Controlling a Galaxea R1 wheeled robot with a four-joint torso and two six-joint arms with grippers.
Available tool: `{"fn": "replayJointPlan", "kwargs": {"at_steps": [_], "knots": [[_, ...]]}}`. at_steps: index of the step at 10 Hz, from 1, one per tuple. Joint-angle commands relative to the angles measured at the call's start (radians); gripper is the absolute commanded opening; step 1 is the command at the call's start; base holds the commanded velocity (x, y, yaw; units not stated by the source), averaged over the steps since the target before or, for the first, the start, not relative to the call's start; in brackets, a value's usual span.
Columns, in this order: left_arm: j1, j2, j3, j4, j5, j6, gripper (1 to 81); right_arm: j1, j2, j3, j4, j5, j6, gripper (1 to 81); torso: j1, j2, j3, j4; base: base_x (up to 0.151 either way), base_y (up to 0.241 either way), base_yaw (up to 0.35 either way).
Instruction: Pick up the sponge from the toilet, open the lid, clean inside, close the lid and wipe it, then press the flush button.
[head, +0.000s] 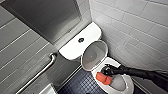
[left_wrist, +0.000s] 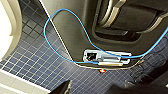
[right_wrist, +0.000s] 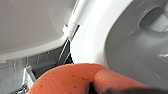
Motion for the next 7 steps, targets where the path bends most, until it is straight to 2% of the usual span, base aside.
{"fn": "replayJointPlan", "kwargs": {"at_steps": [1, 5, 7], "knots": [[0.047, 0.0, -0.009, 0.003, 0.089, 0.006, 81.1, 0.215, -0.008, 0.099, 0.026, -0.111, -0.012, 1.0, 0.0, 0.0, 0.0, 0.0, 0.0, 0.0, 0.0], [0.046, 0.0, -0.009, 0.003, 0.089, 0.006, 81.1, 0.224, 0.037, 0.066, 0.026, -0.121, -0.012, 1.0, 0.0, 0.0, 0.0, 0.0, 0.0, 0.0, 0.0], [0.046, 0.0, -0.009, 0.003, 0.089, 0.006, 81.1, 0.226, 0.077, 0.04, 0.023, -0.104, 0.013, 1.0, 0.0, 0.0, 0.0, 0.0, 0.0, 0.0, 0.0]]}}
